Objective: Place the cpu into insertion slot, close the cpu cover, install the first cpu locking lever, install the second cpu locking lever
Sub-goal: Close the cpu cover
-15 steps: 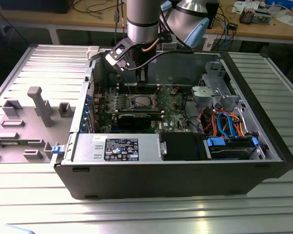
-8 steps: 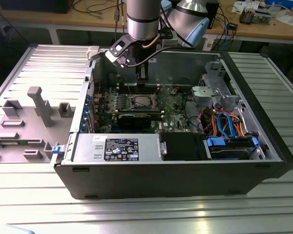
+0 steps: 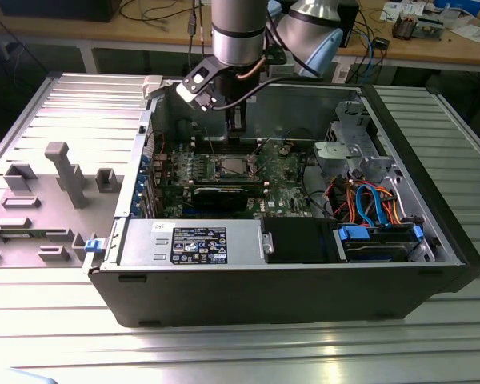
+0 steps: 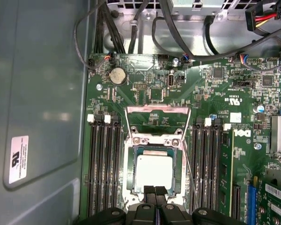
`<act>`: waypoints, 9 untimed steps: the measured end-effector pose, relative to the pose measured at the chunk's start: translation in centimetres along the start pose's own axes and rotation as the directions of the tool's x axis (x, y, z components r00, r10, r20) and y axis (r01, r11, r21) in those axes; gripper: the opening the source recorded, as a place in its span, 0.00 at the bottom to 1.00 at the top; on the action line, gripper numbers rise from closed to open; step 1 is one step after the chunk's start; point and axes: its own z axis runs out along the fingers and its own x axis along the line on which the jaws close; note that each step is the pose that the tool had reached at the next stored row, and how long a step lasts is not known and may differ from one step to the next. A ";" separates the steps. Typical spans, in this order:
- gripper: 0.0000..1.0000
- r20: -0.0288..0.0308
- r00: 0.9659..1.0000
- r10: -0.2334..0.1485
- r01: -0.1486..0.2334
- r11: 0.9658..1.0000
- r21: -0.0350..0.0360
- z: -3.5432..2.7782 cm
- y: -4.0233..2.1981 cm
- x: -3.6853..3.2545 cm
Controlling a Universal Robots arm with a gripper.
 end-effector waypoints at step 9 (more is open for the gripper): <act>0.11 0.001 1.000 0.000 0.000 1.000 0.000 -0.73 0.04 0.04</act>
